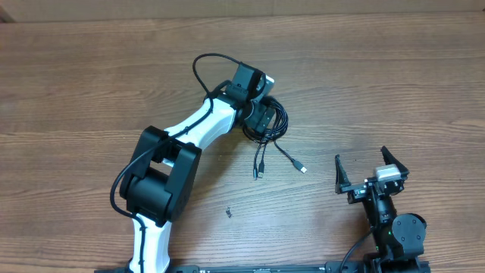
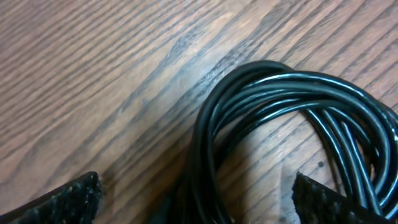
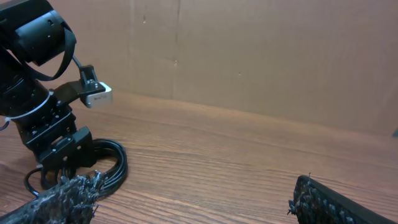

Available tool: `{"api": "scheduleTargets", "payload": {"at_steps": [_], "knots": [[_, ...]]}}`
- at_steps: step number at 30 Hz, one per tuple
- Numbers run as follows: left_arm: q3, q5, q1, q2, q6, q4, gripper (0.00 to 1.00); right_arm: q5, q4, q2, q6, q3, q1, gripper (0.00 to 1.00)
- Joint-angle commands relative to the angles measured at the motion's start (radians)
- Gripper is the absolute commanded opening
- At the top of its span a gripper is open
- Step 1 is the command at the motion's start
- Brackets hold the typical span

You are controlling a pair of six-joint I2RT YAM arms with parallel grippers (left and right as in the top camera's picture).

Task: Untangle cables
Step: 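Lower the left gripper and grasp the looped black cables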

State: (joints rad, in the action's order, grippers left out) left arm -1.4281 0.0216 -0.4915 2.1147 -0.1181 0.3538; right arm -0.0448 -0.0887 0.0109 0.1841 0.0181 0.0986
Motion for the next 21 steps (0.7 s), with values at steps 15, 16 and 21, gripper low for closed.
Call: {"api": "scheduleTargets", "payload": {"at_steps": [15,16,21], "knots": [[-0.019,-0.003,-0.007,0.012,-0.043,0.005,0.37,0.006,0.007,-0.008,0.001,-0.010,-0.005,1.00],[-0.019,-0.003,-0.007,0.012,-0.043,0.005,0.37,0.006,0.007,-0.008,0.001,-0.010,-0.005,1.00],[-0.019,-0.003,-0.007,0.012,-0.043,0.005,0.23,0.006,0.007,-0.008,0.001,-0.010,-0.005,1.00]]}}
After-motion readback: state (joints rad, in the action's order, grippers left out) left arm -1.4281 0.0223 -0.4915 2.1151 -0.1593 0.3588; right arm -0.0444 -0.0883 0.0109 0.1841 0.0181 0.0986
